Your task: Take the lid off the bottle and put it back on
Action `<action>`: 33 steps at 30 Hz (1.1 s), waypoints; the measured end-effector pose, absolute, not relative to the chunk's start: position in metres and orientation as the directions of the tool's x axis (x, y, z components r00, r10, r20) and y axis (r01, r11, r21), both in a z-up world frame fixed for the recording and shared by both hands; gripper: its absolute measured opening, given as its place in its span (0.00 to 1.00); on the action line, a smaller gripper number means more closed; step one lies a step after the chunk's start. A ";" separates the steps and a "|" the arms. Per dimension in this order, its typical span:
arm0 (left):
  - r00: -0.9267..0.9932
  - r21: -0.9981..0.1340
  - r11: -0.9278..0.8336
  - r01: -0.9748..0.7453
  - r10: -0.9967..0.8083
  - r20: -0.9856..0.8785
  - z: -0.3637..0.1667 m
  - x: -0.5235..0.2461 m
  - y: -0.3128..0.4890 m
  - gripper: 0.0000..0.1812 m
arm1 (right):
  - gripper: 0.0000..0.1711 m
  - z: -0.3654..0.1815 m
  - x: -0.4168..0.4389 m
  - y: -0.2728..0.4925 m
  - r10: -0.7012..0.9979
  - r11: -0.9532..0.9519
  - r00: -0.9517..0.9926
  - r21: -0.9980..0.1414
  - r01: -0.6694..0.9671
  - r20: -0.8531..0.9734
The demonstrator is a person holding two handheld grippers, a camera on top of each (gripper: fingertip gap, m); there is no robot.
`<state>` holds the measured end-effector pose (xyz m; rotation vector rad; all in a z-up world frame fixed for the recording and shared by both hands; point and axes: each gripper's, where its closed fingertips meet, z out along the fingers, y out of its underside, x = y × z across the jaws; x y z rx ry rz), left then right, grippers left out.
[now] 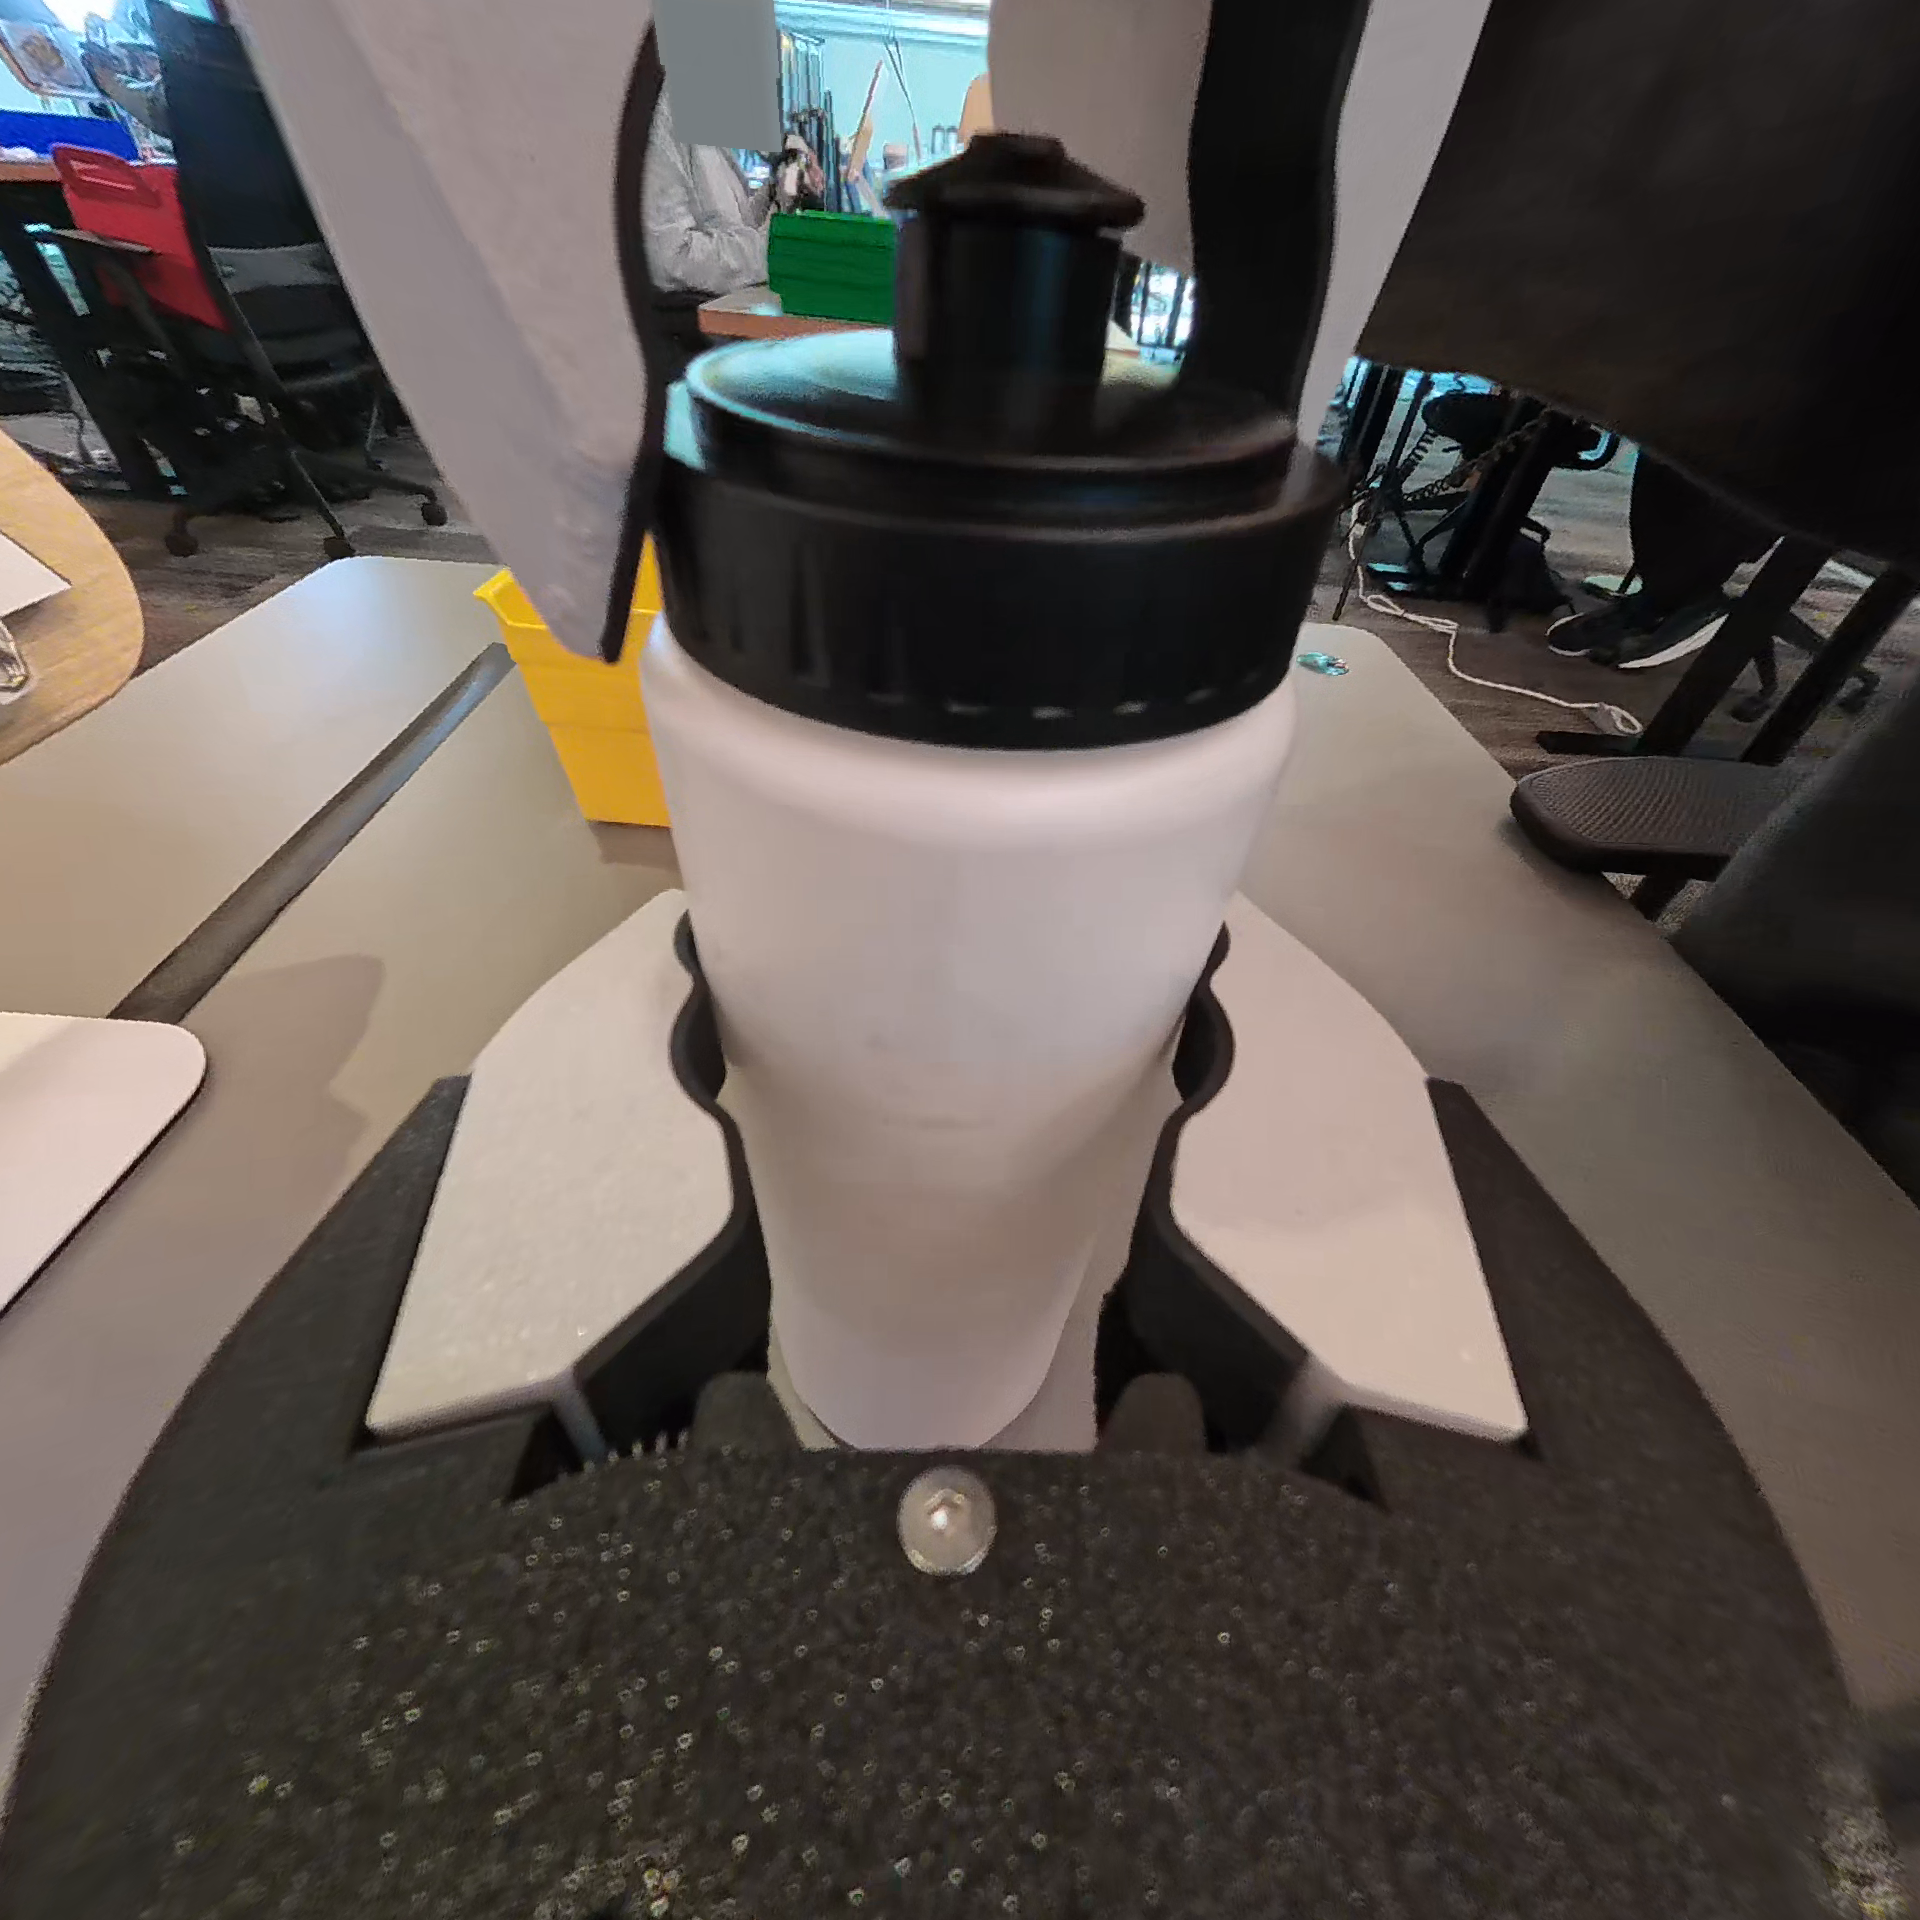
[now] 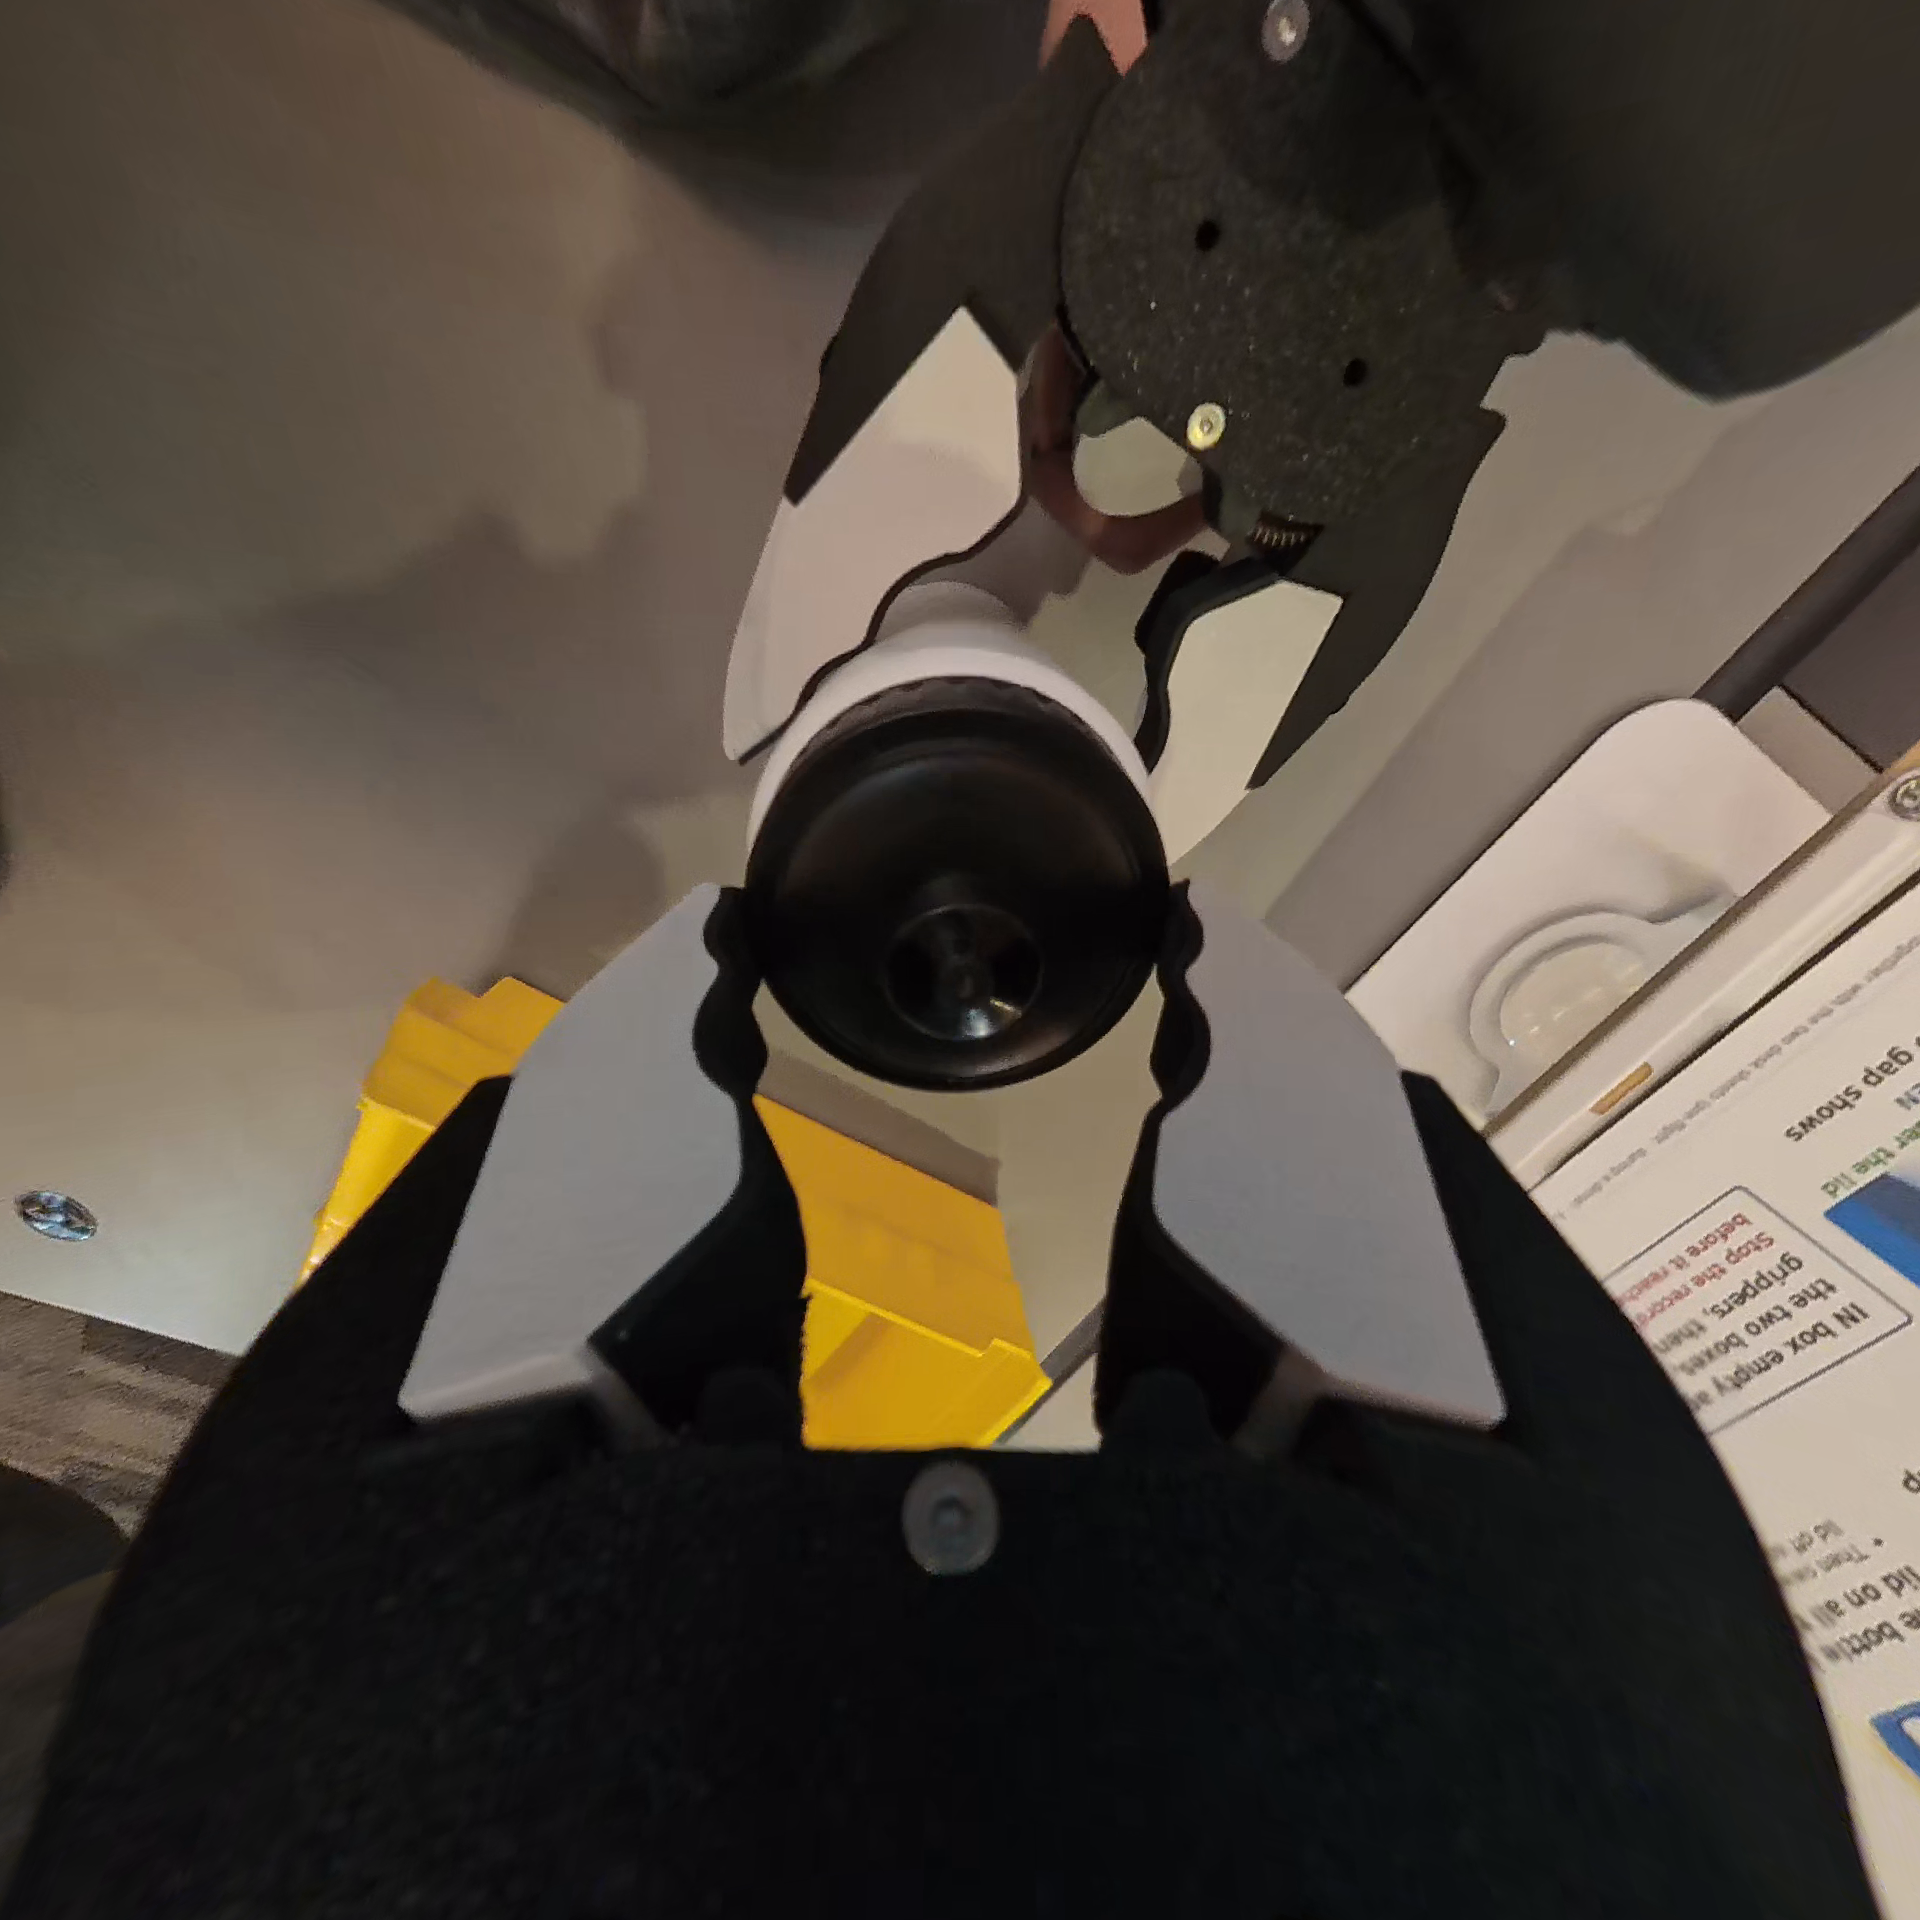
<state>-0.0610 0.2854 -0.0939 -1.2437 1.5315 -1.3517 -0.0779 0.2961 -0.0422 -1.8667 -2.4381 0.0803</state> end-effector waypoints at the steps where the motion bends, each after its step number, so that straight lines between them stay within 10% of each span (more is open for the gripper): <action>1: -0.263 -0.981 -0.022 -0.193 -0.962 0.073 -0.094 -0.061 0.285 0.48 | 0.43 -0.042 -0.077 0.296 0.969 0.248 -0.247 -0.072 0.966 0.023; 11: -0.203 -0.978 -0.017 -0.210 -0.977 0.061 -0.095 -0.061 0.294 0.48 | 0.54 -0.036 -0.070 0.292 0.997 0.020 -0.009 -0.155 0.988 0.073; 16: -0.129 -0.963 0.025 -0.270 -0.992 0.010 -0.103 -0.061 0.299 0.48 | 0.57 0.005 -0.074 0.254 0.880 -0.139 0.380 -0.612 0.779 0.285; 21: -0.002 -0.984 -0.054 -0.169 -0.998 0.055 -0.071 -0.077 0.302 0.54 | 0.44 -0.010 -0.065 0.195 0.667 -0.040 0.742 -0.990 0.134 0.074; 24: 0.171 -0.984 -0.040 -0.175 -0.985 0.010 -0.050 -0.096 0.306 0.54 | 0.33 -0.032 -0.062 0.166 0.621 0.057 0.783 -0.994 -0.098 -0.042; 33: 0.698 -0.954 -0.256 -0.154 -0.712 0.078 -0.099 -0.201 0.211 0.46 | 0.42 -0.087 -0.065 0.143 0.481 -0.127 0.862 -0.986 -0.112 -0.160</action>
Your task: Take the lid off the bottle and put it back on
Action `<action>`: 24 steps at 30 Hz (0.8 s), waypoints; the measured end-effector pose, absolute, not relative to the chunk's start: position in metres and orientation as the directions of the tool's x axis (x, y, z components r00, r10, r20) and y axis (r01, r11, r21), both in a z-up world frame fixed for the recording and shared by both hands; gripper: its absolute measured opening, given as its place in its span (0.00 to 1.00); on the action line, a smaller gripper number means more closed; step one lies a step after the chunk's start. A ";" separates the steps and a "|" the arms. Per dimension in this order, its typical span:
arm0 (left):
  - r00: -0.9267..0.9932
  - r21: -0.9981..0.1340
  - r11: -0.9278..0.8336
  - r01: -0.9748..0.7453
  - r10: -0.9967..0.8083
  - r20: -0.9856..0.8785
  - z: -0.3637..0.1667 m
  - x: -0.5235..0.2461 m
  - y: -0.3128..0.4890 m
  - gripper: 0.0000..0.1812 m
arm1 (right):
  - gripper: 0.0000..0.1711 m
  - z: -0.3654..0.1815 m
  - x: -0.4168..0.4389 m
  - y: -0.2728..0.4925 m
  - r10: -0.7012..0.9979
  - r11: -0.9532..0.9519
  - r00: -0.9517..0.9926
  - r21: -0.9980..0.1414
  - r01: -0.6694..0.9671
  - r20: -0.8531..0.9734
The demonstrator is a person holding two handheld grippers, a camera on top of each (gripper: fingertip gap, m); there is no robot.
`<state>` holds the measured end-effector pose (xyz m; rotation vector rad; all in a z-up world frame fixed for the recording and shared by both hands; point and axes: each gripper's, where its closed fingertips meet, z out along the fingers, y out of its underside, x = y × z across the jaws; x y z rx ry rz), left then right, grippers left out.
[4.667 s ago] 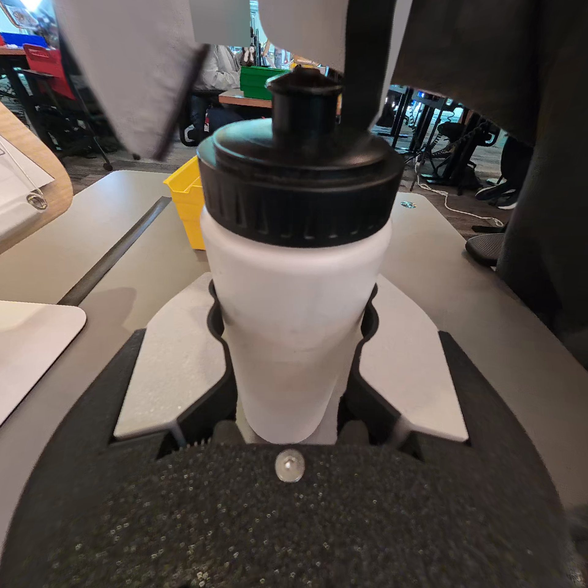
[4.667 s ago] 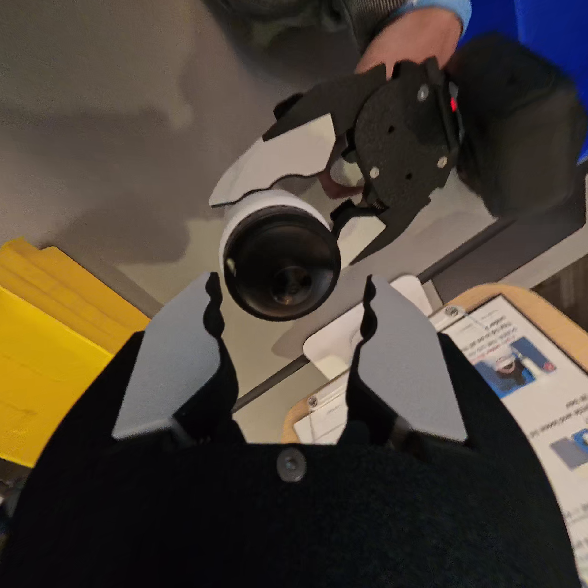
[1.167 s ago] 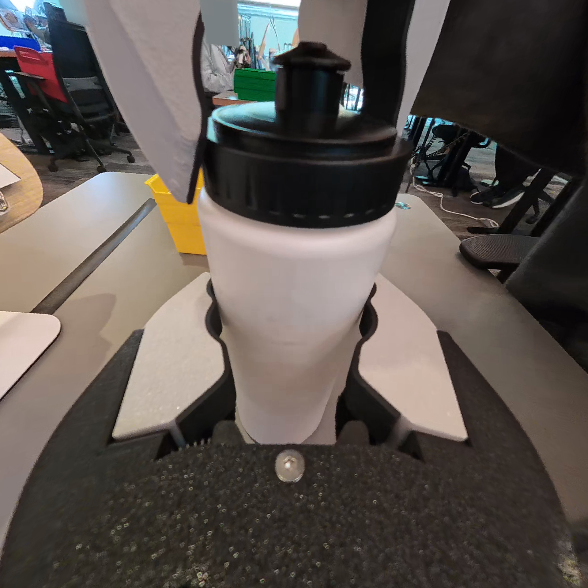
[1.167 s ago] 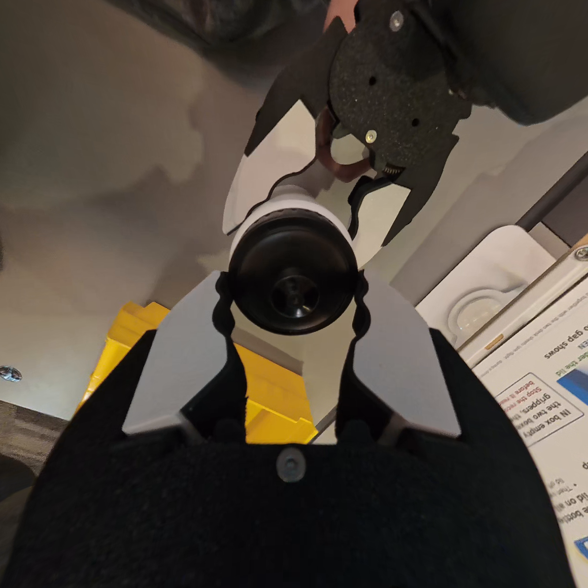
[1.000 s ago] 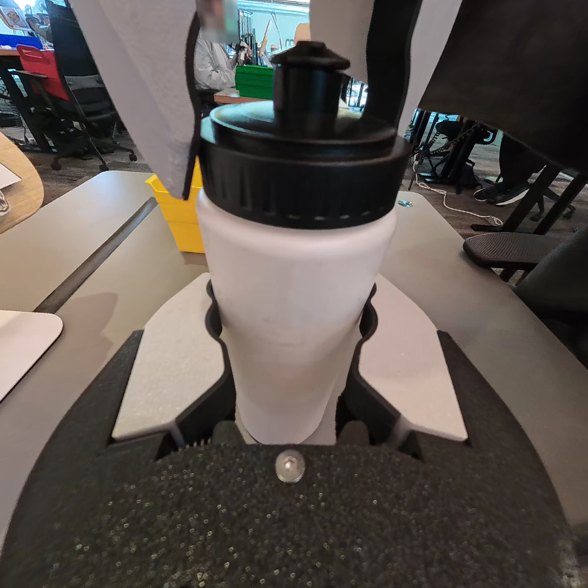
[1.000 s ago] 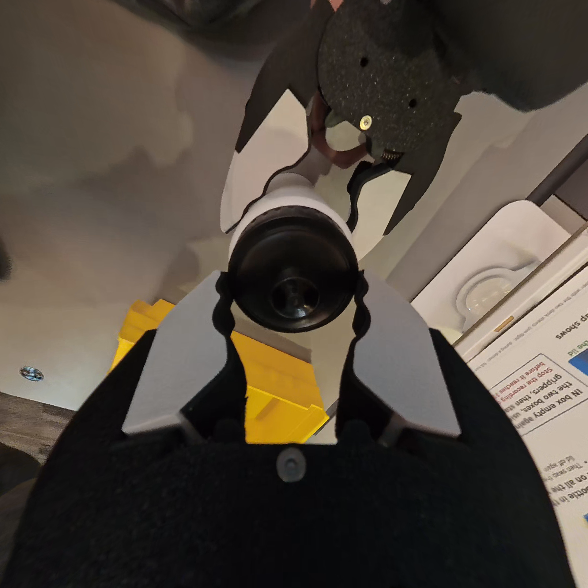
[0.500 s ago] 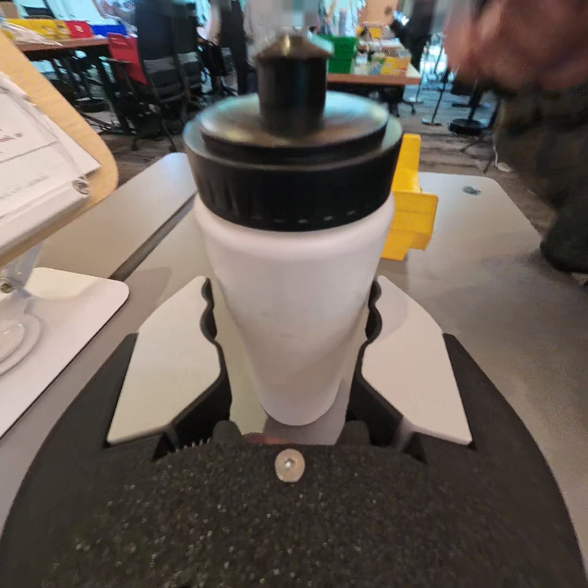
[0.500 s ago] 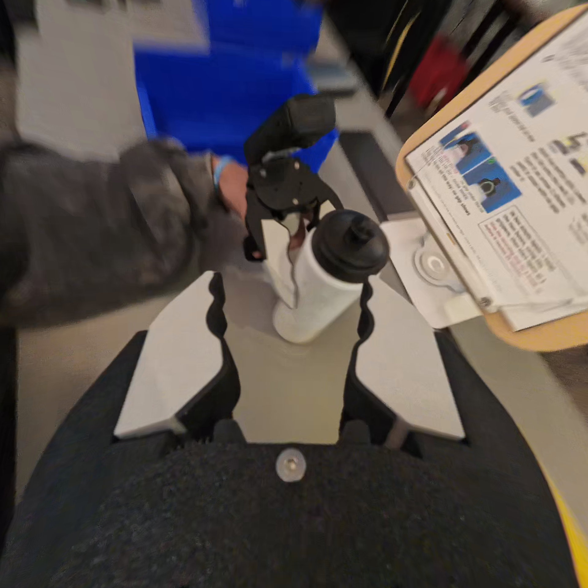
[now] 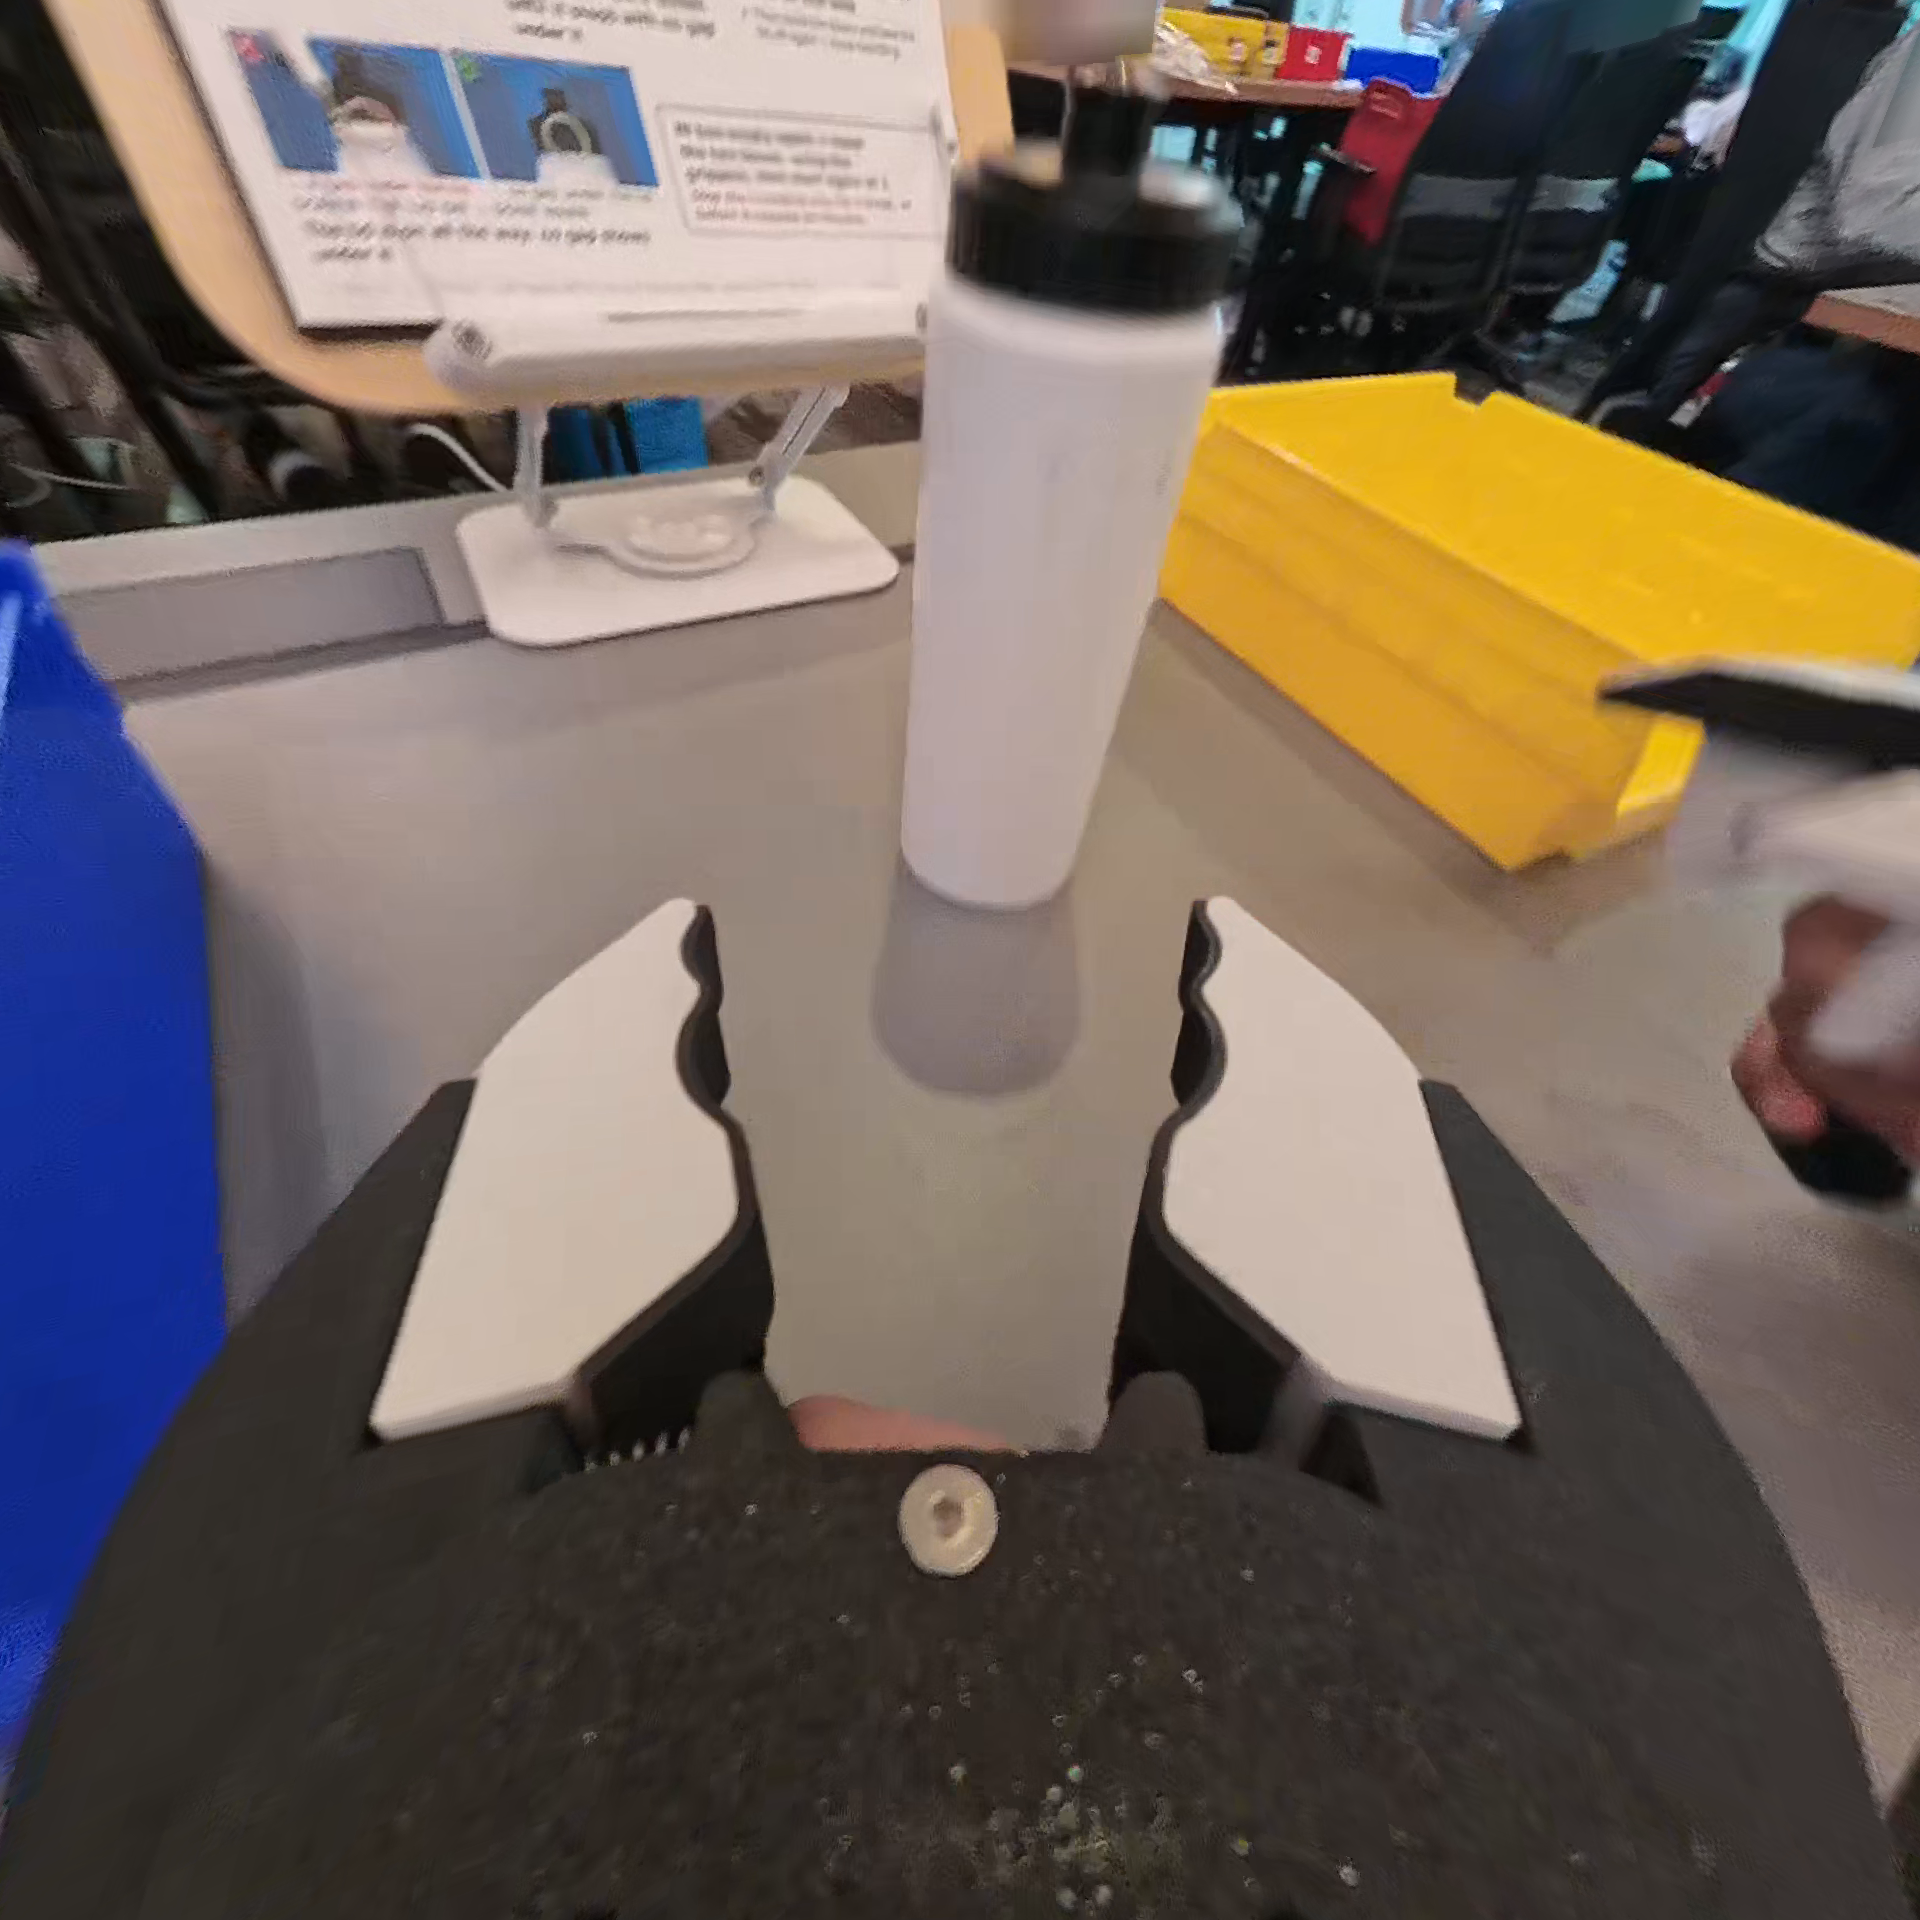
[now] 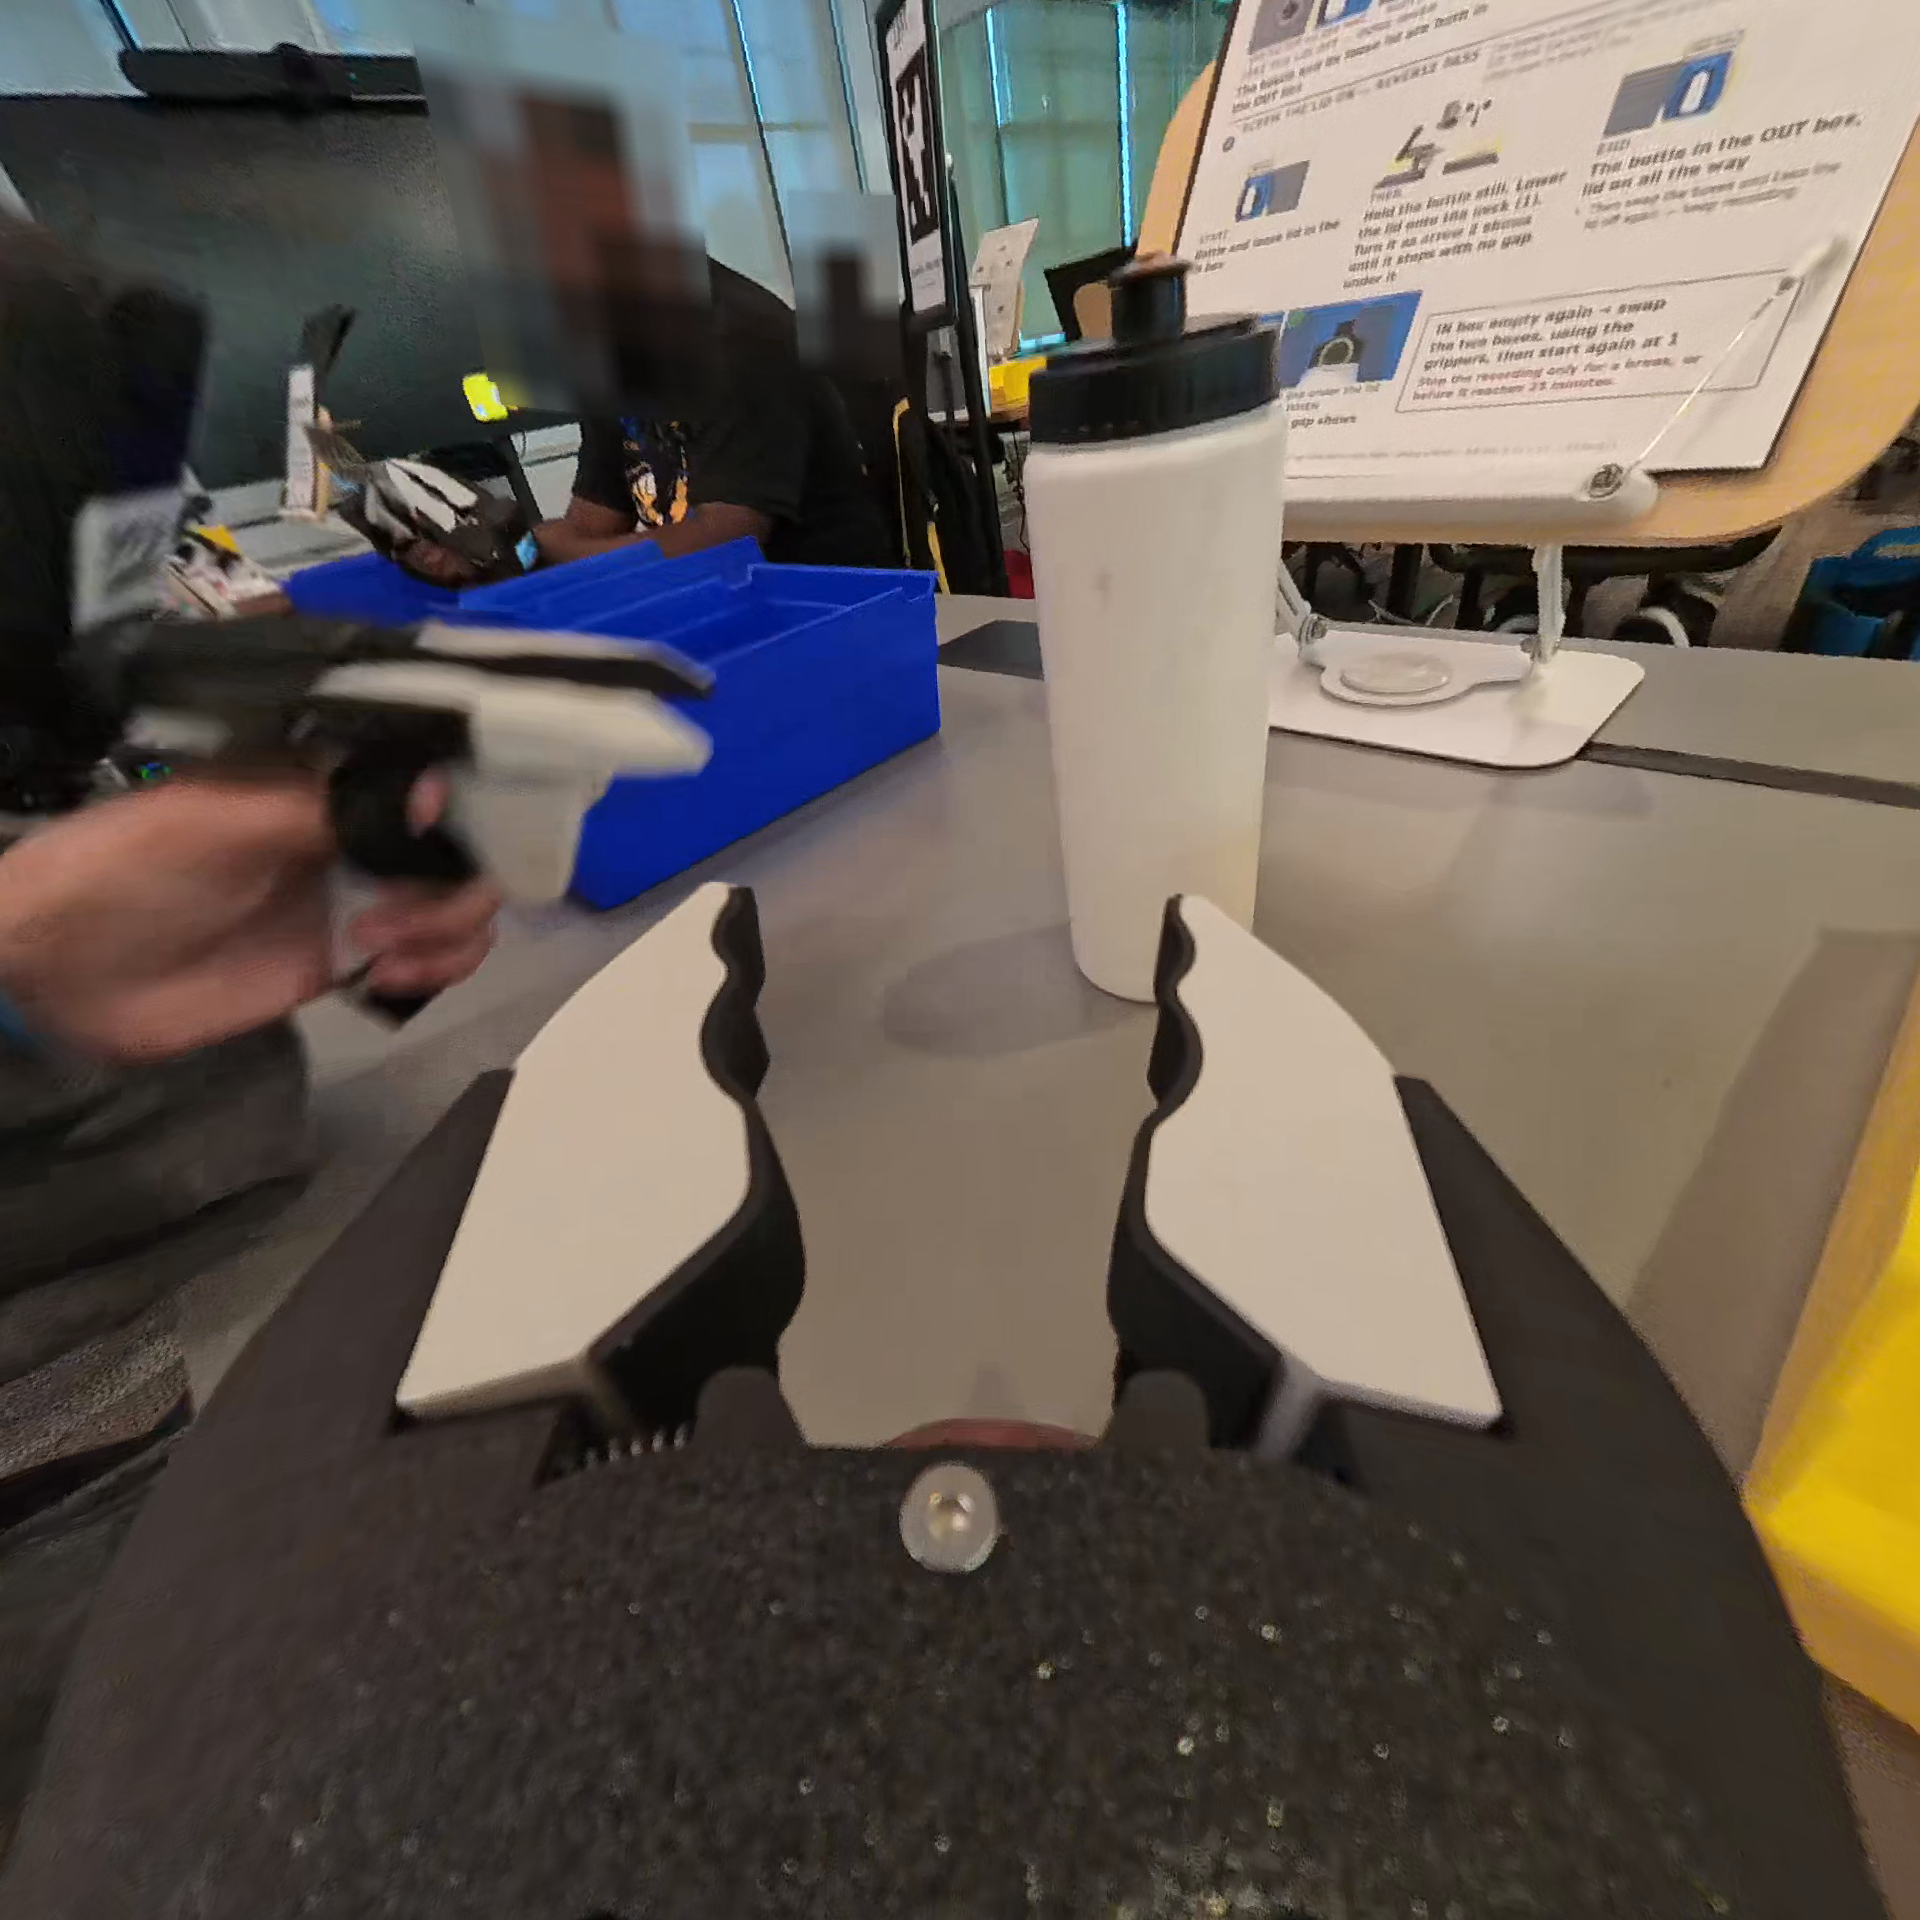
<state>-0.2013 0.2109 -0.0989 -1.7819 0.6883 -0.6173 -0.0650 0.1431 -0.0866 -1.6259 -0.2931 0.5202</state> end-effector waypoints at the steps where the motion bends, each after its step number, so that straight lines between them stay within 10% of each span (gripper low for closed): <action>1: 0.701 -0.958 -0.252 -0.133 -0.708 0.089 -0.110 -0.211 0.194 0.46 | 0.42 -0.085 -0.064 0.144 0.482 -0.100 0.864 -0.989 -0.110 -0.145; 13: 0.647 -0.970 -0.228 -0.080 -0.752 0.123 -0.113 -0.221 0.166 0.43 | 0.40 -0.097 -0.058 0.152 0.433 -0.071 0.901 -0.997 0.039 0.004; 24: 0.586 -0.962 -0.228 -0.147 -0.804 0.101 -0.121 -0.203 0.151 0.42 | 0.63 -0.126 -0.080 0.270 0.311 -0.215 0.948 -0.977 0.002 -0.066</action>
